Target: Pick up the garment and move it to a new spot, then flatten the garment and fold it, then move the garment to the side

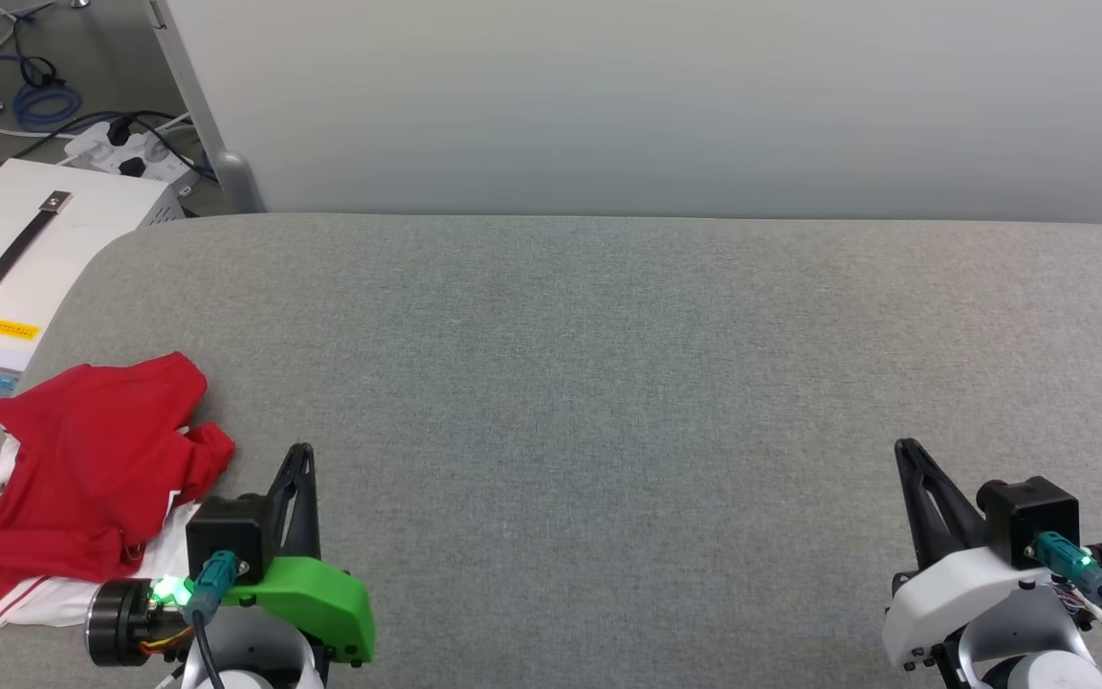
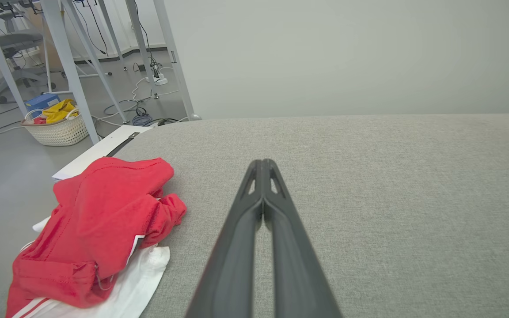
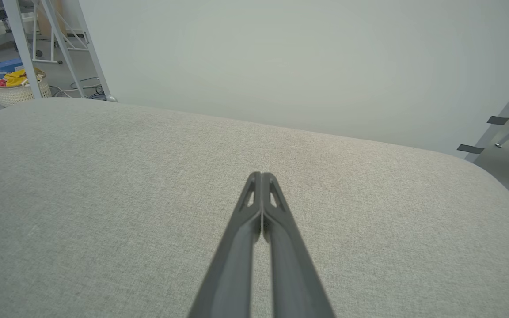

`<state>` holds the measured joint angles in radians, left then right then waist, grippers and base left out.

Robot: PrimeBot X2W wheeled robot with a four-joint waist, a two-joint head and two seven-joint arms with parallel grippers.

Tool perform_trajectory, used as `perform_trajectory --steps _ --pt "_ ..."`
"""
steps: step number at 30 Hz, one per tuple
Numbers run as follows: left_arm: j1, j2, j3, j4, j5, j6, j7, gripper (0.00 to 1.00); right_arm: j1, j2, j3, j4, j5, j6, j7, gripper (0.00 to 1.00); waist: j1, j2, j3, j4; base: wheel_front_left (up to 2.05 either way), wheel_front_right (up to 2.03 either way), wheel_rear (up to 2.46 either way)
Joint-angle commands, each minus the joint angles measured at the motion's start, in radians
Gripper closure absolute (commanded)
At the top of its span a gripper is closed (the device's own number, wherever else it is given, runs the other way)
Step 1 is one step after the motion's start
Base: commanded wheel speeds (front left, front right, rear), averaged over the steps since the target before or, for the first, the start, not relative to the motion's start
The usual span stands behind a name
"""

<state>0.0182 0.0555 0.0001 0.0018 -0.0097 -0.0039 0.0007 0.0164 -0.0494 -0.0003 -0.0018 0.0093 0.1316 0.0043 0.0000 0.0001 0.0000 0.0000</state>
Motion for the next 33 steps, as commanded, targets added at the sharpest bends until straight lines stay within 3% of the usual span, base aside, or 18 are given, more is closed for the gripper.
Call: perform_trajectory --steps 1,33 --pt "0.000 0.000 0.000 0.000 -0.001 0.000 0.000 0.00 0.000 0.000 0.000 0.000 0.001 0.000 0.000 0.00 0.0000 -0.0001 0.000 0.000 0.00 0.00 0.00" --pt "-0.035 -0.001 -0.052 0.020 -0.035 -0.004 -0.065 0.00 0.003 0.000 -0.024 -0.006 0.089 0.000 -0.065 0.00 0.0000 -0.0001 0.007 -0.004 0.00 0.00 0.00"
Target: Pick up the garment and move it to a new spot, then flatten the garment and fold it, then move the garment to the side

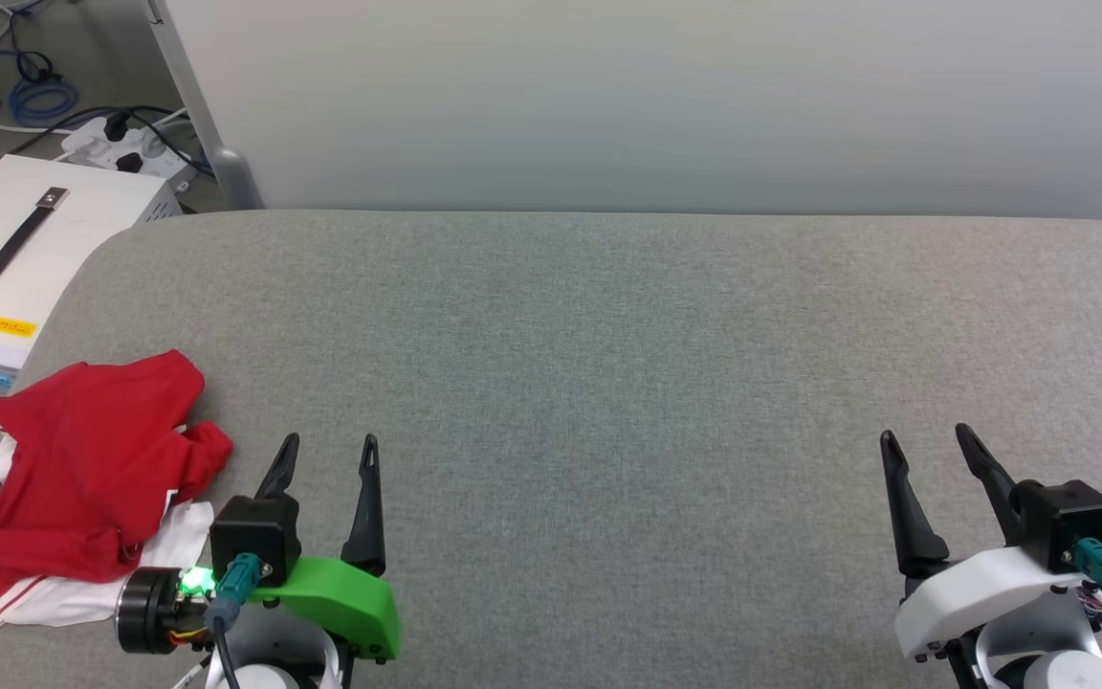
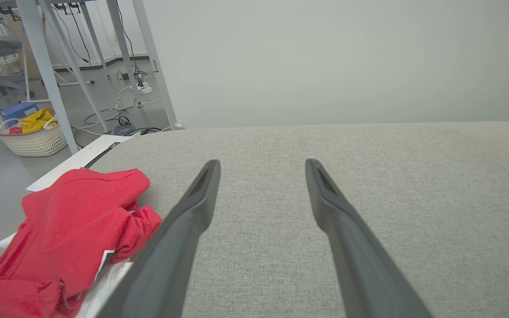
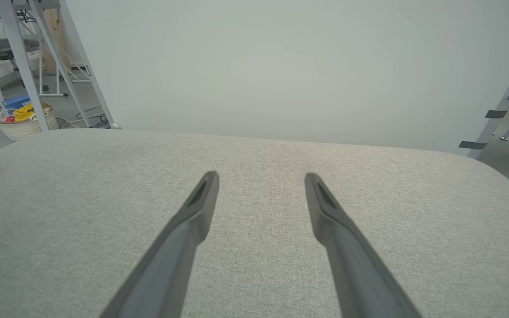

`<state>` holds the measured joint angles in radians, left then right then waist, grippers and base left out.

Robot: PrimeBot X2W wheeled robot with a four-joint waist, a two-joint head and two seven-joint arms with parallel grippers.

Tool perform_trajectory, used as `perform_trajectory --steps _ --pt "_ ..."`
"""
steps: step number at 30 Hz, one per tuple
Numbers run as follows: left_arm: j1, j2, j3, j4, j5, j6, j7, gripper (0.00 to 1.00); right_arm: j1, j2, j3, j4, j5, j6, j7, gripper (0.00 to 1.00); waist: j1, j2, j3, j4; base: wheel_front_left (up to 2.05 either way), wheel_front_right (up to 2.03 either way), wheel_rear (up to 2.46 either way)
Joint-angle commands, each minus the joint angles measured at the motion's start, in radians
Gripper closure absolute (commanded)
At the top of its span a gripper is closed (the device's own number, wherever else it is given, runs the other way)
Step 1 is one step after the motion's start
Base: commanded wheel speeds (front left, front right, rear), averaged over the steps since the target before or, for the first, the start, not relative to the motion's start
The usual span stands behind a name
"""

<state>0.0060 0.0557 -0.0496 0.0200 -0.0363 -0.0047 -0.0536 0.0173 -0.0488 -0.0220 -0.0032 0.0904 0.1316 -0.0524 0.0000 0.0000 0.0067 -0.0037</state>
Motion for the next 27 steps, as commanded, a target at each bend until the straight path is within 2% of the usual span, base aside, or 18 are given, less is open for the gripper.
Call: perform_trajectory --steps 1,27 --pt "-0.023 -0.001 -0.003 0.003 -0.009 -0.004 -0.013 0.00 0.003 -0.001 -0.003 -0.006 0.009 0.000 -0.010 0.00 0.0000 0.0000 0.000 -0.001 0.00 0.00 0.00" --pt "-0.050 -0.003 -0.014 0.043 -0.034 -0.015 -0.067 0.00 0.033 -0.001 -0.026 -0.076 0.026 0.000 -0.005 0.00 0.0000 0.0000 -0.003 -0.011 0.00 0.00 0.00"
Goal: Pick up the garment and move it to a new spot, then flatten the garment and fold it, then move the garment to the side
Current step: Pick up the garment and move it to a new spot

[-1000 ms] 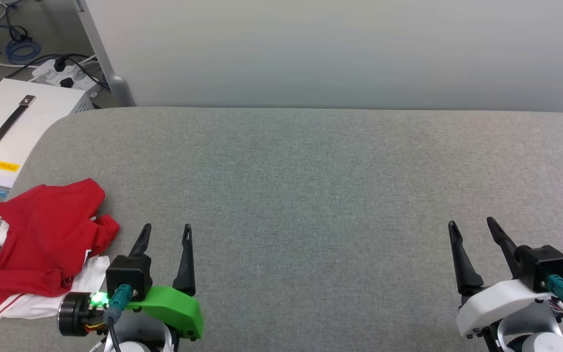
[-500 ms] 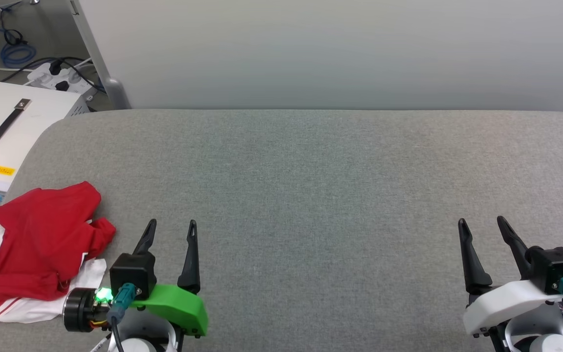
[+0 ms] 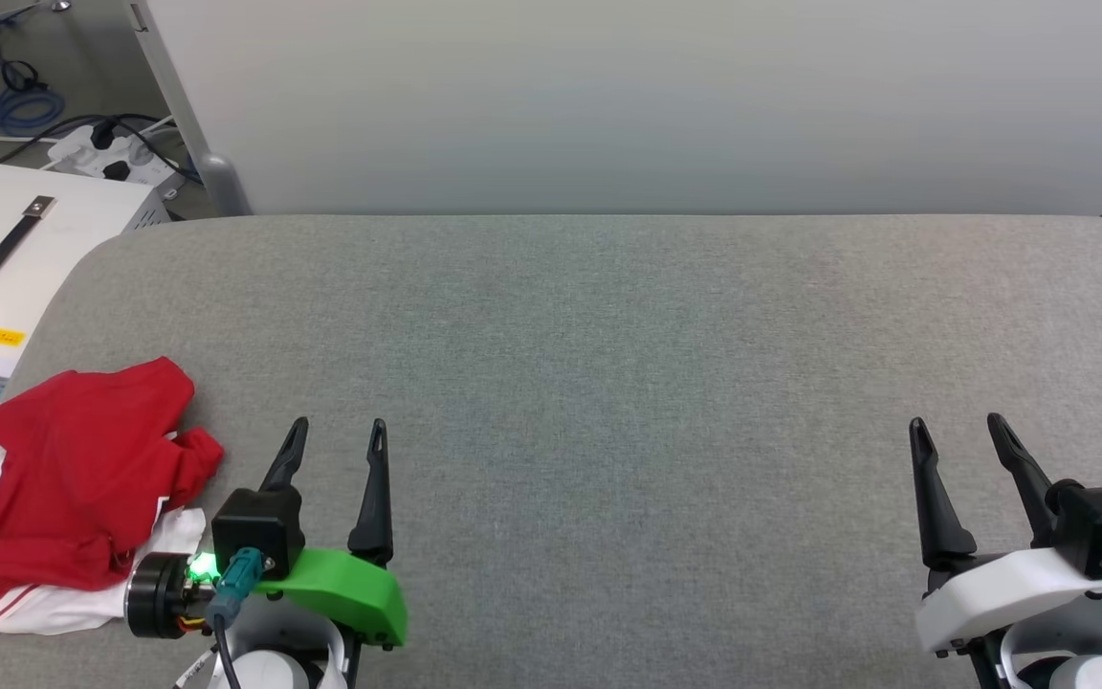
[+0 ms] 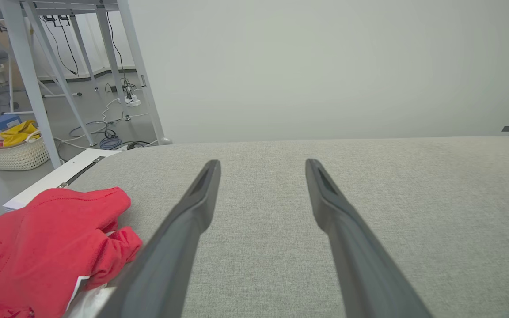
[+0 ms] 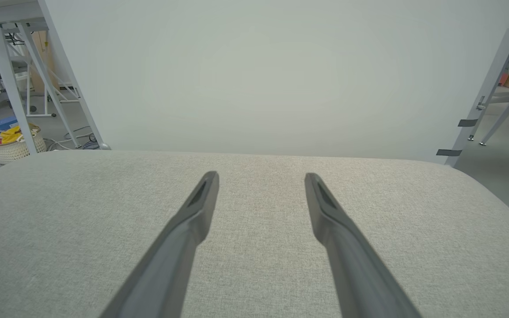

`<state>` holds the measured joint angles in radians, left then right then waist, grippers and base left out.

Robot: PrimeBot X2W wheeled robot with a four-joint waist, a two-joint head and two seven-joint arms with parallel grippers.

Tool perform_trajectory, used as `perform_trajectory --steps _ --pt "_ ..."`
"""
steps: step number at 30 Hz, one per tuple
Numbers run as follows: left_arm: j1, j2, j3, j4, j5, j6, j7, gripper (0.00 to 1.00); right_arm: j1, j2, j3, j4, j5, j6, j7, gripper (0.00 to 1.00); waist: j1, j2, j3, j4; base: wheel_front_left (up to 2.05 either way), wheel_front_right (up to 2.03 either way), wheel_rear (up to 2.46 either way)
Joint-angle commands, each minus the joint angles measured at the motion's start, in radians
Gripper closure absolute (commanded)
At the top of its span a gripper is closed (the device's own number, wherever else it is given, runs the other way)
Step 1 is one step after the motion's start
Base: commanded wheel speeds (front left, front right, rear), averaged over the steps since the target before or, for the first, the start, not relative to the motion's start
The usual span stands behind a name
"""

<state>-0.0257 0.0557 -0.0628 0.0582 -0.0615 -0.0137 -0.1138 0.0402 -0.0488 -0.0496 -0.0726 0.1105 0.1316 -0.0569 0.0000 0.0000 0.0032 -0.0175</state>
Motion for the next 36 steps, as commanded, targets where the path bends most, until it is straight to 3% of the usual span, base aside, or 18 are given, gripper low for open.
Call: perform_trajectory --steps 1,8,25,36 --pt "-0.020 -0.003 0.001 0.006 -0.008 -0.006 -0.009 0.00 0.011 -0.001 0.003 -0.012 0.005 0.000 0.001 0.00 0.0000 0.0000 0.001 0.006 0.00 0.00 0.00" --pt "-0.029 -0.003 0.014 0.012 -0.012 -0.010 -0.023 0.00 0.014 -0.001 0.013 -0.055 0.000 0.000 0.010 0.00 0.0000 0.0000 0.006 0.055 0.00 0.00 0.00" --pt "-0.037 -0.002 0.100 0.006 -0.030 -0.010 -0.062 0.00 -0.012 -0.018 0.080 -0.119 -0.033 -0.001 0.034 0.00 0.0000 0.0000 0.039 0.326 0.00 0.00 0.00" --pt "-0.028 -0.004 0.102 0.025 -0.062 -0.010 -0.085 0.00 -0.018 -0.030 0.093 -0.125 -0.028 -0.001 0.037 0.00 0.0000 0.0000 0.053 0.499 0.00 0.00 0.00"
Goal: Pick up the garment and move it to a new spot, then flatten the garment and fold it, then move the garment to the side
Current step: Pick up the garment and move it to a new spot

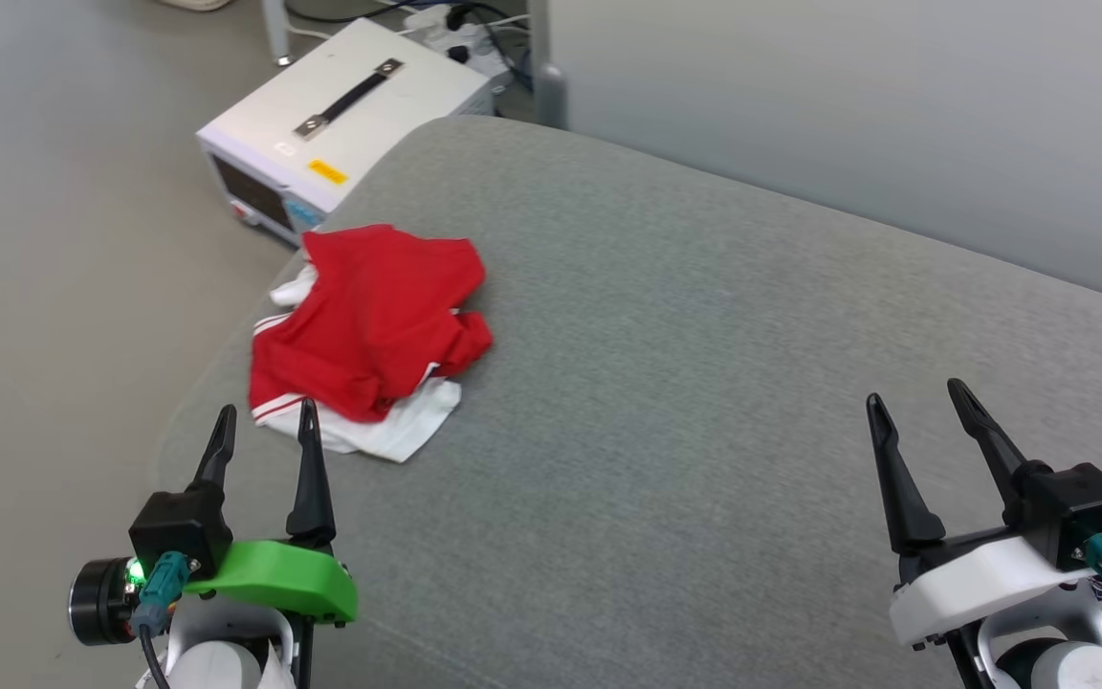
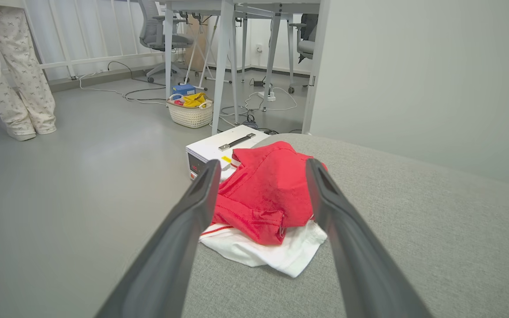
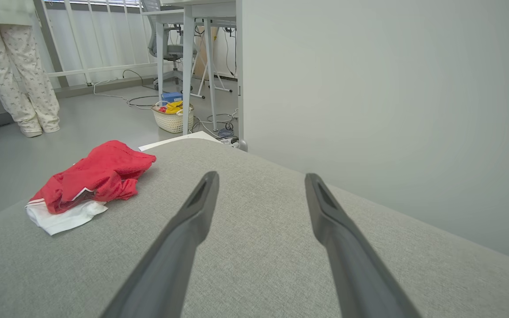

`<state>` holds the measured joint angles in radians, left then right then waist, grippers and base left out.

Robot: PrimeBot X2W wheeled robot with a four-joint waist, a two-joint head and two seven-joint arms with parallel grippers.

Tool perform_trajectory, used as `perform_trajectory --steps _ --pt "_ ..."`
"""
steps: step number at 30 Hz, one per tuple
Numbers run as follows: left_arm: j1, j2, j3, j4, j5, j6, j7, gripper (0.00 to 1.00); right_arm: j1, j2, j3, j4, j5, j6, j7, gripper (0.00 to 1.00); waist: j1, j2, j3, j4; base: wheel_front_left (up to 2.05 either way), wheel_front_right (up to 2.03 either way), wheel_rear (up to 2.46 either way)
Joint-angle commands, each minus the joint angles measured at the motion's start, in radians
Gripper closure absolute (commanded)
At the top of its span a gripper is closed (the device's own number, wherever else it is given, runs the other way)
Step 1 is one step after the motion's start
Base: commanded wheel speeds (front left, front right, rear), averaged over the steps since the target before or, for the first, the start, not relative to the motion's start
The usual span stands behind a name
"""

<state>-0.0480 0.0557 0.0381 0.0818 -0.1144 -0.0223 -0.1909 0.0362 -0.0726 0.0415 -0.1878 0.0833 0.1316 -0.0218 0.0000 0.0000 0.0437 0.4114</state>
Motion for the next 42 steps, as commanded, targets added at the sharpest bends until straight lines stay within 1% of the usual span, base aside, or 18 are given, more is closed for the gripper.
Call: perform_trajectory --steps 1,5,9,20,25,27,31,35,39,42 --pt "-0.007 -0.004 -0.001 0.003 -0.013 -0.001 -0.011 0.00 -0.015 -0.006 0.002 -0.011 0.001 -0.001 0.002 0.00 0.0000 0.0000 0.015 0.085 0.00 0.00 0.00" --pt "-0.011 -0.004 -0.008 0.007 -0.024 0.000 -0.019 0.00 -0.020 -0.007 0.008 -0.015 0.004 -0.001 0.003 0.00 0.0000 0.0000 0.023 0.132 0.00 0.00 0.00" --pt "-0.014 -0.004 -0.007 0.010 -0.031 -0.001 -0.027 0.00 -0.024 -0.009 0.012 -0.015 0.006 -0.001 0.000 0.00 0.0000 0.0000 0.027 0.161 -0.04 -0.04 -0.04" --pt "-0.036 -0.005 -0.017 0.026 -0.057 0.001 -0.050 0.00 -0.034 -0.020 0.013 -0.039 0.019 -0.001 -0.006 0.00 0.0000 0.0000 0.053 0.209 -0.01 -0.01 -0.01" --pt "-0.065 -0.005 -0.022 0.044 -0.069 -0.003 -0.060 0.00 -0.049 -0.029 0.019 -0.055 0.023 -0.001 0.004 0.00 0.0000 0.0000 0.080 0.217 0.00 0.00 0.00" --pt "-0.087 -0.005 -0.024 0.061 -0.071 -0.013 -0.064 0.00 -0.060 -0.036 0.020 -0.065 0.024 -0.001 0.013 0.00 0.0000 0.0000 0.102 0.214 0.00 0.00 0.00" --pt "-0.166 -0.005 -0.024 0.121 -0.092 -0.034 -0.071 0.00 -0.085 -0.051 0.019 -0.097 0.021 -0.001 0.040 0.00 0.0000 0.0000 0.157 0.193 0.00 0.00 0.00" --pt "-0.285 0.024 -0.035 0.206 -0.118 -0.070 -0.059 0.00 -0.118 -0.071 0.020 -0.123 0.020 -0.001 0.067 0.00 0.0000 0.0000 0.223 0.140 0.00 0.00 0.00" --pt "-0.424 0.079 -0.045 0.289 -0.178 -0.096 0.015 0.00 -0.154 -0.087 0.021 -0.144 0.024 -0.001 0.085 0.00 0.0000 0.0000 0.292 0.074 0.00 0.00 0.00" --pt "-0.522 0.131 -0.061 0.351 -0.235 -0.105 0.104 0.00 -0.178 -0.095 0.017 -0.151 0.029 -0.001 0.089 0.00 0.0000 0.0000 0.338 0.023 0.00 0.00 0.00"
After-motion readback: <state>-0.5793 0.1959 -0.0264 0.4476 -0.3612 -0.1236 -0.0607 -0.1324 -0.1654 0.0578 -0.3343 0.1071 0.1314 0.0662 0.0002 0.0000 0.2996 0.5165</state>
